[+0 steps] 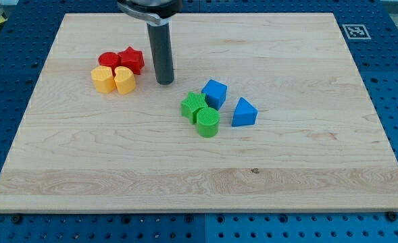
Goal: Move the blue triangle towards the center right of the board
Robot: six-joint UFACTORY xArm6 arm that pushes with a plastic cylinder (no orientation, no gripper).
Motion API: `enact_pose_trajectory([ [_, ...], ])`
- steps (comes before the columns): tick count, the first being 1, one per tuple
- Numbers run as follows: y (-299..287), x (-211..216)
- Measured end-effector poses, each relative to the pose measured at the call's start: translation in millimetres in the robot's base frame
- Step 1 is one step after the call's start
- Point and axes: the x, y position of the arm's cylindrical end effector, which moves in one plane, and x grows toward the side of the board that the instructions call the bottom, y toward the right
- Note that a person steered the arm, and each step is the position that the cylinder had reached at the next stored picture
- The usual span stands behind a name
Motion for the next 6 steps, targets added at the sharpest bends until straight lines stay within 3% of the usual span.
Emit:
enact_pose_trajectory([
  [6, 106.5, 90.6],
])
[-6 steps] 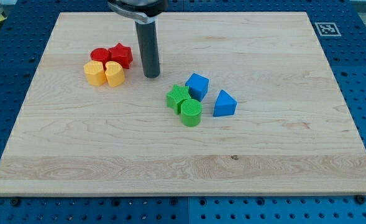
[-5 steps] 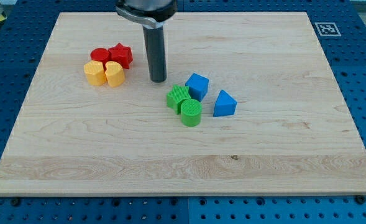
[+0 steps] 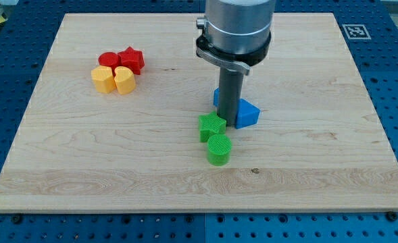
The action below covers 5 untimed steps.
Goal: Move the blue triangle towards the center right of the board
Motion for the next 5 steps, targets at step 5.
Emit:
enact_pose_trajectory([
  [5, 74.6, 0.3],
])
